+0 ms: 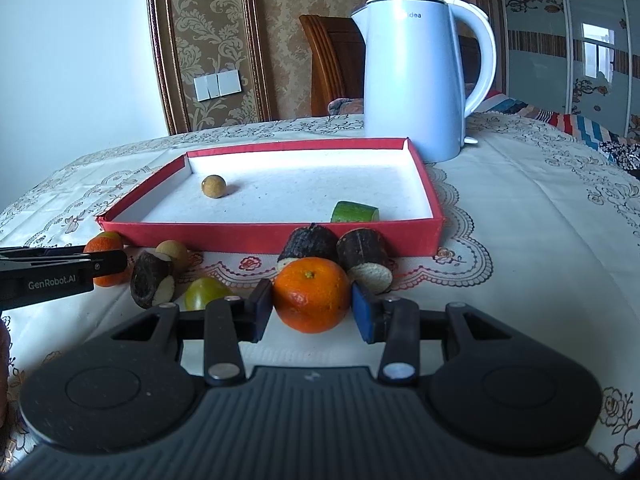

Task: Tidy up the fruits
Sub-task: 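Lift both held tangerines and carry them over the tray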

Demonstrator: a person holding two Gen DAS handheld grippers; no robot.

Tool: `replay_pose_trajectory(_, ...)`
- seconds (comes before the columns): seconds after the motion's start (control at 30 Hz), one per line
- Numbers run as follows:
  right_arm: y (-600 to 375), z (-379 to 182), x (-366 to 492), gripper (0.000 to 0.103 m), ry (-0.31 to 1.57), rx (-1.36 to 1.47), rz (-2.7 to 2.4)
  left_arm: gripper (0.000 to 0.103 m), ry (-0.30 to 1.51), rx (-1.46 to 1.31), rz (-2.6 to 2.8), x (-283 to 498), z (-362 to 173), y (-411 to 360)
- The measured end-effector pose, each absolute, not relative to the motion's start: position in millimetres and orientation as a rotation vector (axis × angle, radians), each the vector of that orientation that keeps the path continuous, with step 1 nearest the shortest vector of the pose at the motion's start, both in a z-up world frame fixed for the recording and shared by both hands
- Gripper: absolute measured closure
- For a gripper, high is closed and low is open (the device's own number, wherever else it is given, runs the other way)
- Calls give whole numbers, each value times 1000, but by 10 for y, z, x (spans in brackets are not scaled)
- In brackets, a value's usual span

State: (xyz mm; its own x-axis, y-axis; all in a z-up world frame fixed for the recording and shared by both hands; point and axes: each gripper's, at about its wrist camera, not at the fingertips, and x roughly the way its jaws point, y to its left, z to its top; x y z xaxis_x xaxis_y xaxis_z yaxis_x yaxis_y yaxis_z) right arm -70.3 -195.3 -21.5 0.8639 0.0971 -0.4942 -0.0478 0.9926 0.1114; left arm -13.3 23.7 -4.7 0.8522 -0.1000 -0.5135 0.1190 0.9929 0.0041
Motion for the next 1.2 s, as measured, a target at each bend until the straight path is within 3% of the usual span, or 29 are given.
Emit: replay_pose_trajectory(1.2,-1957,43,-626,63,410,54,50,62,507,20,-105,-12,154,163)
